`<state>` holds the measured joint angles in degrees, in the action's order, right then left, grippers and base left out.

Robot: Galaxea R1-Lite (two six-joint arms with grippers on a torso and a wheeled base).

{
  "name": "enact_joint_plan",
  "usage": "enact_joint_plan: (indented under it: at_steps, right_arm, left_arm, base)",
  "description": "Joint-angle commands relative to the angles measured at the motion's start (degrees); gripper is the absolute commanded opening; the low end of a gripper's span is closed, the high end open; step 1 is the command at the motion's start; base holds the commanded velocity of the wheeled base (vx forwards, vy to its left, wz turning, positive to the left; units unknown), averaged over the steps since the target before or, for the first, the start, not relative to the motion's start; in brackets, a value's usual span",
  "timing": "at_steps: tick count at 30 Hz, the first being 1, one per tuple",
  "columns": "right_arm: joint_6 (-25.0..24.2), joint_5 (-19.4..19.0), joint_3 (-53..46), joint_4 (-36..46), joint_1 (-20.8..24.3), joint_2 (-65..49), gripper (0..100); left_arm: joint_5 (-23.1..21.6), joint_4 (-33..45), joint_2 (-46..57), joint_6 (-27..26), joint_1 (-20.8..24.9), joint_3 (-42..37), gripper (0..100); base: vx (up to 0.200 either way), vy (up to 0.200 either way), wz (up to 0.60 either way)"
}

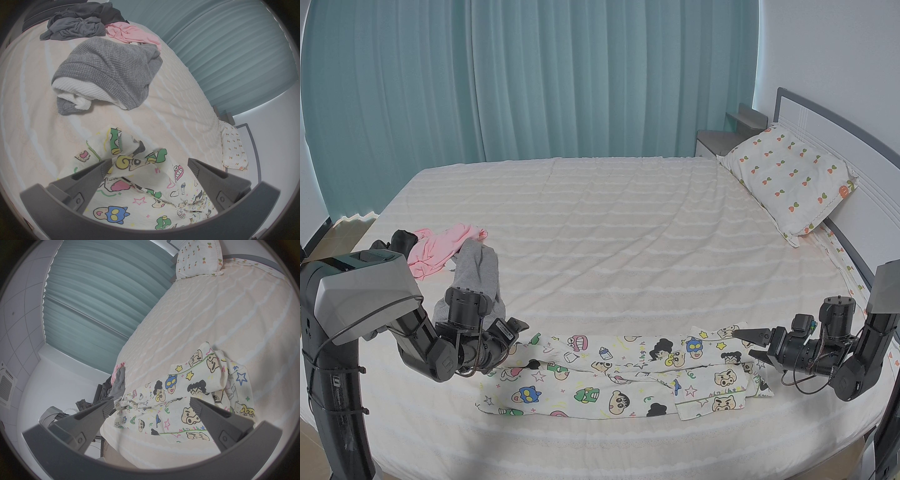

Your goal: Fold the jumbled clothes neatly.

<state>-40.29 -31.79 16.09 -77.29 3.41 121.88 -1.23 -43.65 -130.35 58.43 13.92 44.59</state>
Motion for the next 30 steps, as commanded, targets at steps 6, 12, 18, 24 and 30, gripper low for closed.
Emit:
enact_joint_plan:
  at_steps: [6,12,18,24,30]
  right_arm:
    - [0.12,-0.02,-0.01,0.03,0.10,0.37,100]
    - [0.21,-0.02,-0.10,-0.06,0.01,0.37,100]
    - [0.21,-0.02,-0.10,0.03,0.01,0.37,100]
    - [0.30,-0.02,-0.27,-0.06,0.01,0.37,100]
    - [0.30,-0.02,-0.36,-0.06,0.01,0.37,100]
  left_arm:
    - [2.29,0.06,-0.16,-0.60,1.55,-0.65,100]
    - [5.36,0.06,-1.04,-2.09,2.25,-0.82,0]
    - [7.12,1.29,-1.13,-2.18,2.34,-1.88,0]
    - [11.95,0.68,-0.95,-4.20,2.25,-1.18,0]
    - [11.95,-4.42,-1.39,-10.79,1.72,-0.74,0]
  base:
    - [0.000,0.000,0.00]
    - [0.000,0.000,0.00]
    - [0.000,0.000,0.00]
    - [0.000,0.000,0.00]
    - [0.000,0.000,0.00]
